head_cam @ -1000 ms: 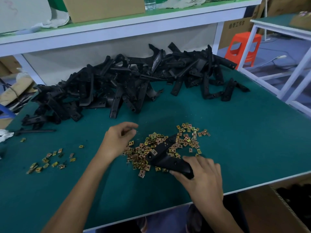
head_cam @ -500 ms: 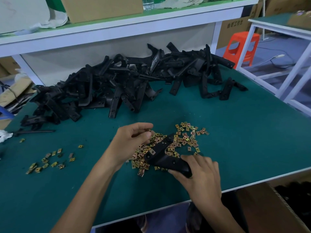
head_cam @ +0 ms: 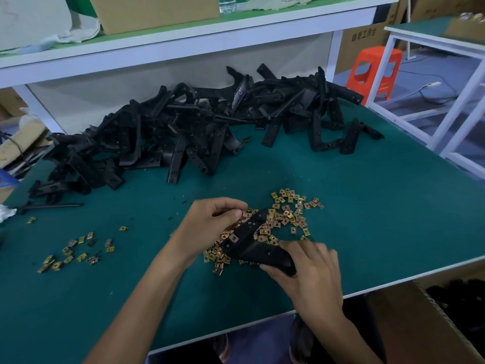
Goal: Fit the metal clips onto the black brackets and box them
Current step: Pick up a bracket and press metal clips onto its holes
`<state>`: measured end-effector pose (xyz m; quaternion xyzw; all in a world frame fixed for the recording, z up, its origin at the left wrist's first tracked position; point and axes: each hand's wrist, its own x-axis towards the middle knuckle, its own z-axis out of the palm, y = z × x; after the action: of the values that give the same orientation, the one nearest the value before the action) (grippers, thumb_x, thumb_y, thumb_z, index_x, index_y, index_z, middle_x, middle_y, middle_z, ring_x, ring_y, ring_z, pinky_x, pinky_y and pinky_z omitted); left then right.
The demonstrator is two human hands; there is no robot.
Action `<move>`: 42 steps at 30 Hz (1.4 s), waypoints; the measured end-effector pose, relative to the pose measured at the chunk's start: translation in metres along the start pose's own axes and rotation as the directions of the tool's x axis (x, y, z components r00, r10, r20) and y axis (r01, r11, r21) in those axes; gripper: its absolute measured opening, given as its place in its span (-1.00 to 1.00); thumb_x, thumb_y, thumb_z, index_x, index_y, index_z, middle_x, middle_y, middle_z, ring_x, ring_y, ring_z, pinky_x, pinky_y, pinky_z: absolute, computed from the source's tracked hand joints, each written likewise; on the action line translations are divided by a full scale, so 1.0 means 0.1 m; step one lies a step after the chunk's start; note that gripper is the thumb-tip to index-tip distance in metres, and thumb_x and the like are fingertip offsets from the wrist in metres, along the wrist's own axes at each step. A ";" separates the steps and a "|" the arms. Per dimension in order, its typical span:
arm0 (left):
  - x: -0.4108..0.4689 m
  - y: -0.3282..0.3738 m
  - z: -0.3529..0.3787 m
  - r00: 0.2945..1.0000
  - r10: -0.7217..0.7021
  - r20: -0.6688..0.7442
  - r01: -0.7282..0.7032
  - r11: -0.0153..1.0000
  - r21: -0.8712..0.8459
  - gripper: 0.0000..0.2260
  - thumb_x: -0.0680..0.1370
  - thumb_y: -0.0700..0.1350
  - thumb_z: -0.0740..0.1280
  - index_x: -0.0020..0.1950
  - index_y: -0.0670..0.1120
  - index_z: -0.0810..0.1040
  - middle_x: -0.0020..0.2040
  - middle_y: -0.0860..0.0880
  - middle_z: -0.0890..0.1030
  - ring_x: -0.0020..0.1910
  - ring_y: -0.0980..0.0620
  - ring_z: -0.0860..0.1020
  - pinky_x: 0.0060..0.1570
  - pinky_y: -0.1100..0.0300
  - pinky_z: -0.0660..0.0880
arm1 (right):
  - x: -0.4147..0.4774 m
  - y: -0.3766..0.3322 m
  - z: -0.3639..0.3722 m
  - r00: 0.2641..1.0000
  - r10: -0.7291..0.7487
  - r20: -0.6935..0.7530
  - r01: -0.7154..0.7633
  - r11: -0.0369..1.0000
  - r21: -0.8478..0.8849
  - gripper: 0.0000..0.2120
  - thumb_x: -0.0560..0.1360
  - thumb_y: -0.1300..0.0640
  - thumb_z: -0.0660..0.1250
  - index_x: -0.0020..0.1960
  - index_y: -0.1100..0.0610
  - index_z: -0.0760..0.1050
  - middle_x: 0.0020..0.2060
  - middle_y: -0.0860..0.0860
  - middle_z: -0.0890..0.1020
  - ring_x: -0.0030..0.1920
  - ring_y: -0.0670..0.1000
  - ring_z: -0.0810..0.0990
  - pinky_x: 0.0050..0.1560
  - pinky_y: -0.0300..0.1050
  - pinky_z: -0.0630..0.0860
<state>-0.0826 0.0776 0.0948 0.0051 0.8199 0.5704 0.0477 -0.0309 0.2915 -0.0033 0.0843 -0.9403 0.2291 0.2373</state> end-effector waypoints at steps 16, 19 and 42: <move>0.03 0.13 -0.07 0.969 -0.088 0.232 0.068 0.993 0.093 -0.81 0.58 -0.15 0.41 0.16 0.07 0.66 -0.18 0.00 0.67 -0.17 0.13 0.61 0.01 0.20 0.54 | -0.02 0.05 0.05 0.998 -0.061 -0.013 0.061 0.998 0.023 -0.57 0.38 -0.30 0.51 0.06 0.00 0.66 -0.13 -0.09 0.64 -0.11 0.09 0.55 -0.09 -0.02 0.29; 0.02 0.15 -0.06 0.954 -0.101 0.283 0.077 0.993 0.095 -0.80 0.58 -0.16 0.41 0.16 0.06 0.66 -0.20 0.01 0.67 -0.20 0.12 0.60 -0.09 0.28 0.52 | -0.03 0.06 0.06 0.998 -0.064 -0.016 0.064 0.997 0.035 -0.56 0.39 -0.32 0.45 0.06 0.00 0.66 -0.13 -0.10 0.63 -0.10 0.09 0.55 -0.08 -0.03 0.29; -0.38 0.04 0.34 0.966 0.244 -0.088 -0.167 0.843 0.511 -0.72 0.49 0.02 0.50 0.17 0.18 0.55 0.06 0.29 0.59 0.06 0.30 0.49 0.02 0.44 0.34 | 0.00 0.04 0.01 0.972 0.173 -0.159 -0.158 0.982 0.106 -0.55 0.36 -0.22 0.50 0.10 0.05 0.60 -0.10 -0.04 0.62 -0.04 0.07 0.50 -0.06 -0.04 0.27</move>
<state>-0.0420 0.1087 0.0900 0.0625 0.9354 0.3392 -0.0782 -0.0320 0.2940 -0.0059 -0.0031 -0.9090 0.2978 0.2916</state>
